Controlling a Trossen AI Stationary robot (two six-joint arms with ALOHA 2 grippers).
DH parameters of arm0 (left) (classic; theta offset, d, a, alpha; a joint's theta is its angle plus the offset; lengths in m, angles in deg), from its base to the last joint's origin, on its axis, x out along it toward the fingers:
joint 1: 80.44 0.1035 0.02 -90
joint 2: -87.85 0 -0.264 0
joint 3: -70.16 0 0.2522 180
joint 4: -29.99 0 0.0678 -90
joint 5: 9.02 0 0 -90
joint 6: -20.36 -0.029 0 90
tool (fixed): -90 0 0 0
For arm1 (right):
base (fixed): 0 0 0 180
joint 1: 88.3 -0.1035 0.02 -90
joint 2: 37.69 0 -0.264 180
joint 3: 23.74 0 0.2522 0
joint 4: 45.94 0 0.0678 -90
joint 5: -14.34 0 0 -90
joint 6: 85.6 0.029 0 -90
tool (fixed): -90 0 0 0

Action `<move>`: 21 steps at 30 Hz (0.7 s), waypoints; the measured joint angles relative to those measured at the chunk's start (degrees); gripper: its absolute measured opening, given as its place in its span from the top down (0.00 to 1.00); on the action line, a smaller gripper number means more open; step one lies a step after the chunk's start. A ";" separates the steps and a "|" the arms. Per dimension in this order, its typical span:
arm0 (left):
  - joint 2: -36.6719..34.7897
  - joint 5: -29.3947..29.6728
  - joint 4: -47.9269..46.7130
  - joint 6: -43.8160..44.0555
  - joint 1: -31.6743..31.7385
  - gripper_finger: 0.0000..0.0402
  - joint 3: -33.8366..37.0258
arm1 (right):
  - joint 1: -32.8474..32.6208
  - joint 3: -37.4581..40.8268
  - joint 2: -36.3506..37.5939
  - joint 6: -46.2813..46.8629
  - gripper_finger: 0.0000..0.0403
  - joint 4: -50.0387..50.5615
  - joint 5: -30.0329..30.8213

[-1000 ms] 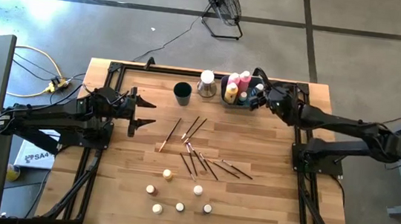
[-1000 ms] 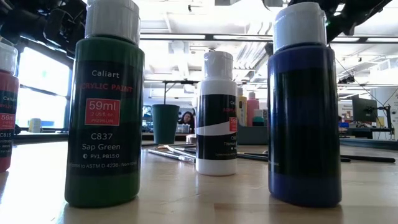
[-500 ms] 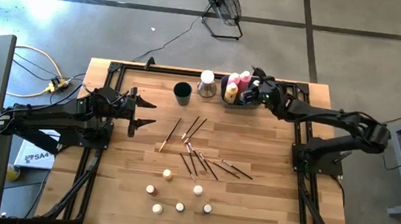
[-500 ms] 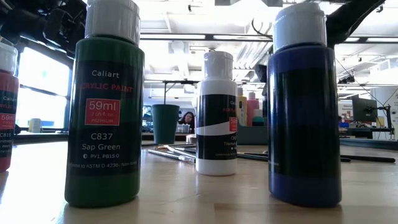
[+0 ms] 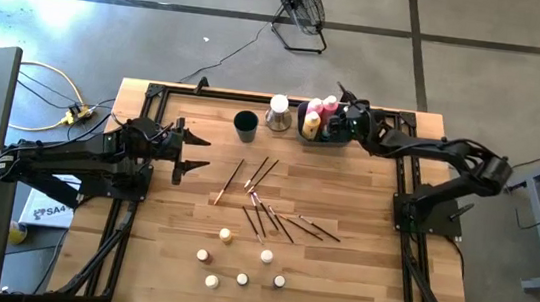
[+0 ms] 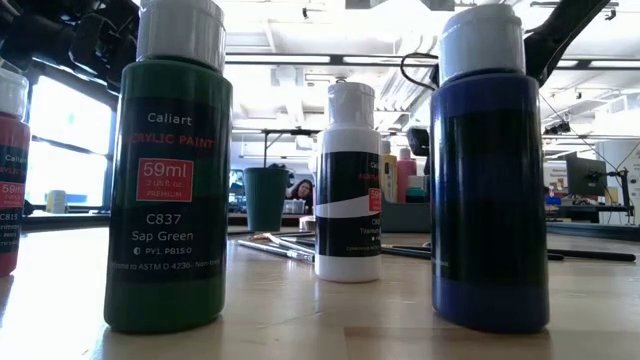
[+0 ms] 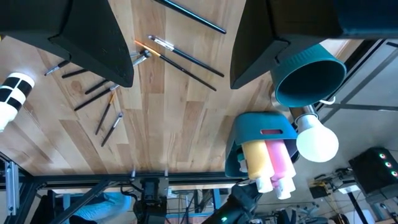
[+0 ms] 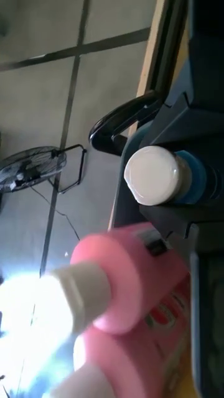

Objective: Pick & Place Paint Supplies
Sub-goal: Put the small light blue paint bottle into the blue bin

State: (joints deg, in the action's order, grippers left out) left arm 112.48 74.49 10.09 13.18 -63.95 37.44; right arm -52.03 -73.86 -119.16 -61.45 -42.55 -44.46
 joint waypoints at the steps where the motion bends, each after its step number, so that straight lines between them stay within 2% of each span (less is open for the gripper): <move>1: 0.01 0.00 -0.01 0.00 0.00 0.34 0.00 | 0.23 0.00 -0.23 0.13 0.72 -0.27 0.00; 21: -0.01 0.28 -0.01 0.00 0.00 0.34 0.00 | 0.51 0.00 -0.39 3.30 0.70 1.63 0.17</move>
State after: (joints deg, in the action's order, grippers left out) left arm 112.47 74.78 10.07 13.18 -63.95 37.44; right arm -51.52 -73.86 -119.55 -58.16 -40.92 -44.28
